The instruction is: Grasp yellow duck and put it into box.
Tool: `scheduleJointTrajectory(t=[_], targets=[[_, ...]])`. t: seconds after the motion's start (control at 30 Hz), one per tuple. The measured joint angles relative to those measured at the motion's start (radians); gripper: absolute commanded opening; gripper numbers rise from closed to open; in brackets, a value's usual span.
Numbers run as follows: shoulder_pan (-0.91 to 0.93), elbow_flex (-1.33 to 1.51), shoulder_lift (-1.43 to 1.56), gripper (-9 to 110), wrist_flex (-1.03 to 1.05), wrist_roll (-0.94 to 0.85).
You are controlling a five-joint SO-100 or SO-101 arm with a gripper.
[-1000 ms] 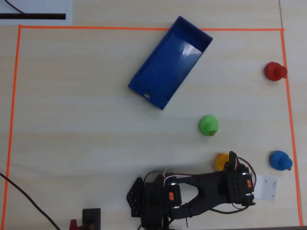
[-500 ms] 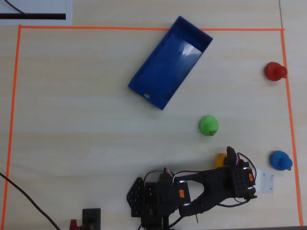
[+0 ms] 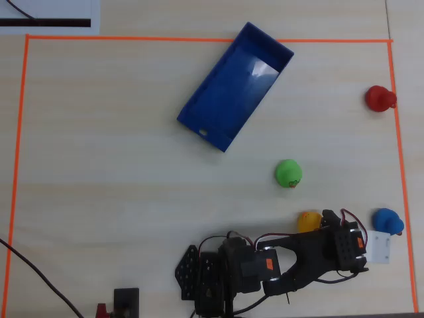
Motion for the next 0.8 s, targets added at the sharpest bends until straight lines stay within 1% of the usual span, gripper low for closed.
scheduleJointTrajectory(t=[0.37,0.53,0.7,0.8], targets=[[0.020,0.000,-0.008,34,-0.032,-0.089],[0.008,0.091,0.051,34,-0.074,-0.124],[-0.034,0.175,0.121,33,-0.084,-0.137],[-0.035,0.187,0.137,28,-0.084,-0.149]])
